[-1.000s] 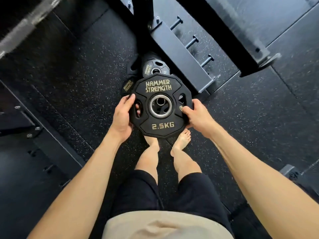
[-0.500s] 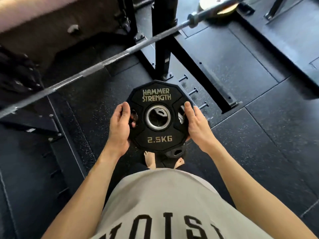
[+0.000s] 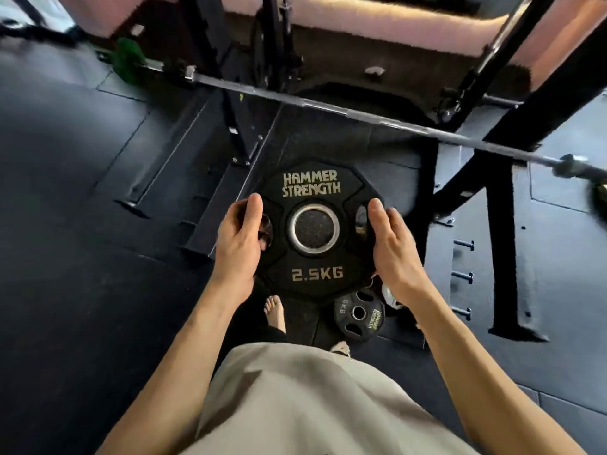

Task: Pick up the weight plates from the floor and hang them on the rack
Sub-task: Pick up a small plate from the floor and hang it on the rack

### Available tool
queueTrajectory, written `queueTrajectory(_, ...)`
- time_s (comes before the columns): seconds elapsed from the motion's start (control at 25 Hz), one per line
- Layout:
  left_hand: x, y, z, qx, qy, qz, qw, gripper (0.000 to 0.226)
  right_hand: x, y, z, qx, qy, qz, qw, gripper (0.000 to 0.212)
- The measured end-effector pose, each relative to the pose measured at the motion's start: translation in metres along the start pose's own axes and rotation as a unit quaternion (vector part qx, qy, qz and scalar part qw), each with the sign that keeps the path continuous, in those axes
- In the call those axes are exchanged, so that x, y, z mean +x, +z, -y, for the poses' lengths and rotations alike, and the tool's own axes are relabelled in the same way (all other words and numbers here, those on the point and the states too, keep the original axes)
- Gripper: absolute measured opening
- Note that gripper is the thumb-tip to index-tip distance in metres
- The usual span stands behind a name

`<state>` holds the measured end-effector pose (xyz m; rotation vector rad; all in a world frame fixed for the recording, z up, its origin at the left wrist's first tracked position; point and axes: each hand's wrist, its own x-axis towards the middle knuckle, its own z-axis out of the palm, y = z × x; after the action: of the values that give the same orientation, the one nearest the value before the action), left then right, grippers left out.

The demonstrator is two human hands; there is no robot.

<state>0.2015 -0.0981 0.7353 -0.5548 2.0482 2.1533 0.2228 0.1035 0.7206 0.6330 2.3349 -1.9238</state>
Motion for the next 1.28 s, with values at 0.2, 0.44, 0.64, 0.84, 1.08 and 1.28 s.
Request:
queueTrajectory(0.2, -0.048, -0.106, -0.008, -0.049, 0.023, -0.16, 0.986, 0.028, -0.032, 0.093, 0.036, -0.031, -0.064, 0.156, 0.985, 0.055)
queueTrajectory(0.44, -0.089, -0.265, -0.013, -0.087, 0.055, -0.297, 0.949, 0.028, -0.096, 0.249, 0.076, -0.057, -0.123, 0.277, 0.951, 0.042)
queueTrajectory(0.64, -0.102, -0.4, -0.022, -0.095, 0.076, -0.345, 0.931, 0.028, -0.149, 0.382, 0.094, -0.062, -0.139, 0.318, 0.936, 0.042)
queueTrajectory(0.84, -0.084, -0.503, -0.033, -0.096, 0.076, -0.354, 0.927, 0.025, -0.169, 0.489, 0.116, -0.069, -0.144, 0.34, 0.927, 0.043)
queueTrajectory(1.08, -0.009, -0.601, -0.058, -0.091, 0.08, -0.368, 0.922, 0.032, -0.133, 0.617, 0.153, -0.073, -0.155, 0.349, 0.921, 0.043)
queueTrajectory(1.28, 0.083, -0.678, -0.102, -0.087, 0.097, -0.379, 0.916, 0.034, -0.081, 0.731, 0.204, -0.046, -0.158, 0.365, 0.916, 0.041)
